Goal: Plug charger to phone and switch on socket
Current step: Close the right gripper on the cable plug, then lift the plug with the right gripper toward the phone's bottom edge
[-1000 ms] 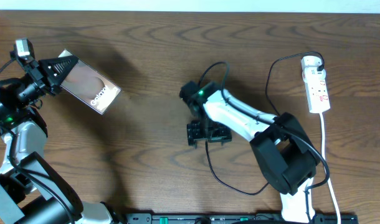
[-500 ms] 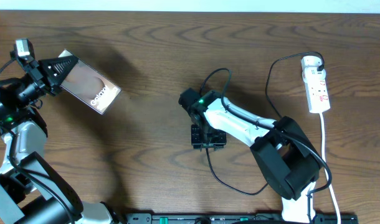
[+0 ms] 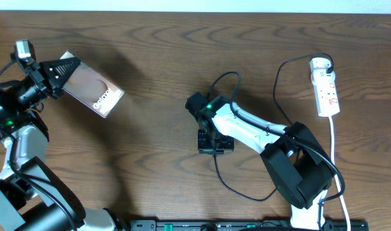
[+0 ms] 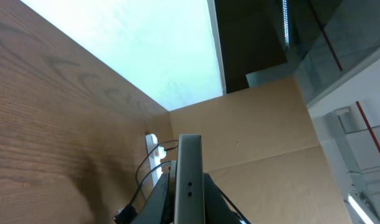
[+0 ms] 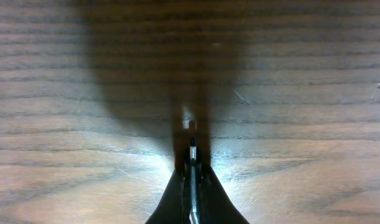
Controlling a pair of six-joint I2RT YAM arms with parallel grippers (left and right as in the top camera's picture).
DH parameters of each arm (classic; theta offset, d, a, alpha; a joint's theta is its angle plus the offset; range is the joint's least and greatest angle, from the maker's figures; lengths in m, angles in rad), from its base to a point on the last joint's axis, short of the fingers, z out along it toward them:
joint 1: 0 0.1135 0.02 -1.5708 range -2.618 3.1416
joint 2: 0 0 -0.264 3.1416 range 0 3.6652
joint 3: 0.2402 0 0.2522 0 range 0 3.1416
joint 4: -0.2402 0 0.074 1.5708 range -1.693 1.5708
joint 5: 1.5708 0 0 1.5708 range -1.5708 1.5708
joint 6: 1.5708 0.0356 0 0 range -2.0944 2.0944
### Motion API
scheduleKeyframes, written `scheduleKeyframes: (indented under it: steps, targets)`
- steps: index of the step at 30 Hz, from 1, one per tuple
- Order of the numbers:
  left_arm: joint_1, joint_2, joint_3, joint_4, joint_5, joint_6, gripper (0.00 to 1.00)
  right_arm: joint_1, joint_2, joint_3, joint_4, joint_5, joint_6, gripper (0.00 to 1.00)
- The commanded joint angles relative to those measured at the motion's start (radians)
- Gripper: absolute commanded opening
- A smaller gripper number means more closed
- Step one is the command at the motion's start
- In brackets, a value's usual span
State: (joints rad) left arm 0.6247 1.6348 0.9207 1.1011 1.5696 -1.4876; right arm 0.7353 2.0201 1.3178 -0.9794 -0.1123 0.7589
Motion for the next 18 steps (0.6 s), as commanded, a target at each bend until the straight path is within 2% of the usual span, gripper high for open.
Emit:
scheduleKeyframes:
  steps: [1, 5, 8, 9, 13, 15, 18]
  targets:
    - [0.003, -0.008, 0.018, 0.007, 0.002, 0.005, 0.07, 0.001, 0.053, -0.041, 0.05, 0.005, 0.008, 0.01]
    - [0.002, -0.008, 0.018, 0.007, 0.002, 0.005, 0.07, -0.029, 0.052, 0.023, 0.045, -0.101, -0.054, 0.01]
    - [0.002, -0.008, 0.018, 0.007, 0.002, 0.005, 0.07, -0.068, 0.052, 0.112, 0.038, -0.288, -0.172, 0.01]
    - [0.002, -0.008, 0.018, 0.007, 0.002, 0.005, 0.07, -0.097, 0.052, 0.175, 0.057, -0.513, -0.321, 0.01]
    - [0.002, -0.008, 0.018, 0.007, 0.002, 0.005, 0.07, -0.145, 0.052, 0.283, 0.046, -1.116, -0.787, 0.01]
    - [-0.002, -0.008, 0.018, 0.007, 0.002, 0.005, 0.07, -0.155, 0.052, 0.31, 0.001, -1.226, -0.941, 0.01]
    - [-0.016, -0.008, 0.018, 0.007, 0.002, 0.005, 0.07, -0.161, 0.052, 0.319, -0.025, -1.263, -1.048, 0.01]
